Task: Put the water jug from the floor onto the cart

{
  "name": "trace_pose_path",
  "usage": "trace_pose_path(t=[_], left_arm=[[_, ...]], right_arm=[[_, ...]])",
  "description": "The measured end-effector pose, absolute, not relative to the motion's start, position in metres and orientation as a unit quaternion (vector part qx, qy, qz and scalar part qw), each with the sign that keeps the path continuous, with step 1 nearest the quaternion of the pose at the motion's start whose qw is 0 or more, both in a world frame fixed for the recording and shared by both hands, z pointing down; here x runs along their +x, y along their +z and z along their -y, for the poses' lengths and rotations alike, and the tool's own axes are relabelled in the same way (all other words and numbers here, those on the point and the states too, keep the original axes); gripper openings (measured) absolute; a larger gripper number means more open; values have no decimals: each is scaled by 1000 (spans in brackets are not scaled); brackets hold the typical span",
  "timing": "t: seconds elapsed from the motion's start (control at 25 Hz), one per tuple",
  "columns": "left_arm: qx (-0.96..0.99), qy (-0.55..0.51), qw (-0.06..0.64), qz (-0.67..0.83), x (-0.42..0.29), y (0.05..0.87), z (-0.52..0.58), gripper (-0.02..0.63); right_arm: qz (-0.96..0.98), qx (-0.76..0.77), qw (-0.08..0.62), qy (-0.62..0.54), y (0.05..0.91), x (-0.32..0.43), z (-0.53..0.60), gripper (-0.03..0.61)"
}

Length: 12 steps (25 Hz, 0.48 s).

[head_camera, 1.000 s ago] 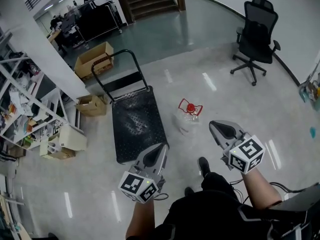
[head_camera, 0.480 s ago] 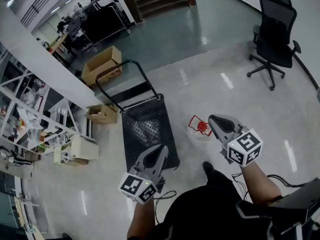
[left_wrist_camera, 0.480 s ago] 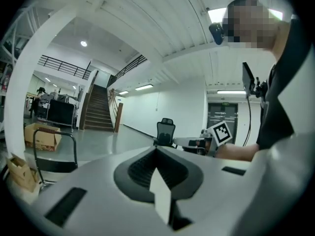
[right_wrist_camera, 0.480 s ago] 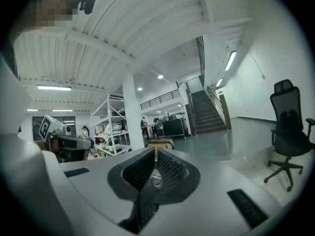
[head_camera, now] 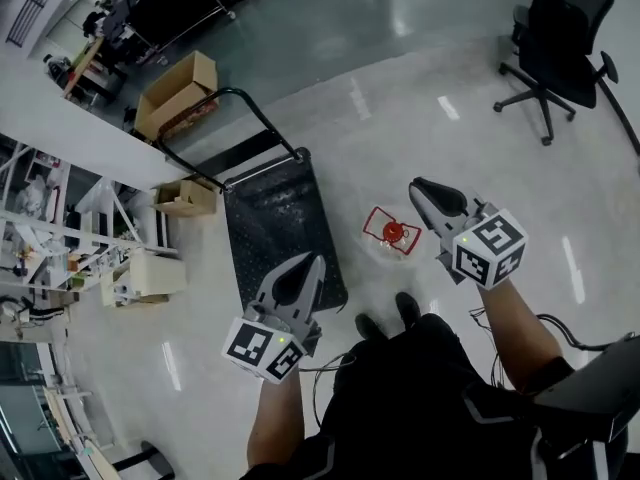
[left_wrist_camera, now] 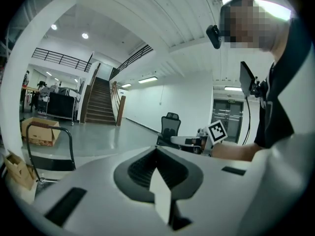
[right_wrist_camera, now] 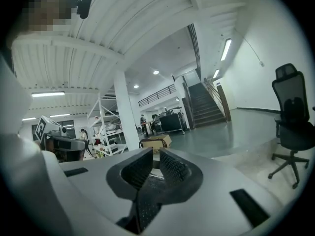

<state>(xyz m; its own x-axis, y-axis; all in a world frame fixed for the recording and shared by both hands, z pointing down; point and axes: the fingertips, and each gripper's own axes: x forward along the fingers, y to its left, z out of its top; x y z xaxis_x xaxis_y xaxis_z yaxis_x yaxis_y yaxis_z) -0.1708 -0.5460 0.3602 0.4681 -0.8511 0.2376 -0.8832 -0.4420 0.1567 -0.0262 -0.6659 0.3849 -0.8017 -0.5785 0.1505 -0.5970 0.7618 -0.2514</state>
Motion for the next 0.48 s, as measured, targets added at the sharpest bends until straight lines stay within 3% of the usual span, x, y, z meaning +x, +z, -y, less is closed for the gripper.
trace_pose_path(t=[0.2, 0.48], left_arm=[[838, 92, 189, 503, -184, 422, 582, -1], [820, 139, 273, 483, -198, 555, 617, 0]], right_arm=[[916, 325, 80, 220, 461, -34, 697, 101], [851, 365, 150, 346, 633, -29, 722, 190]])
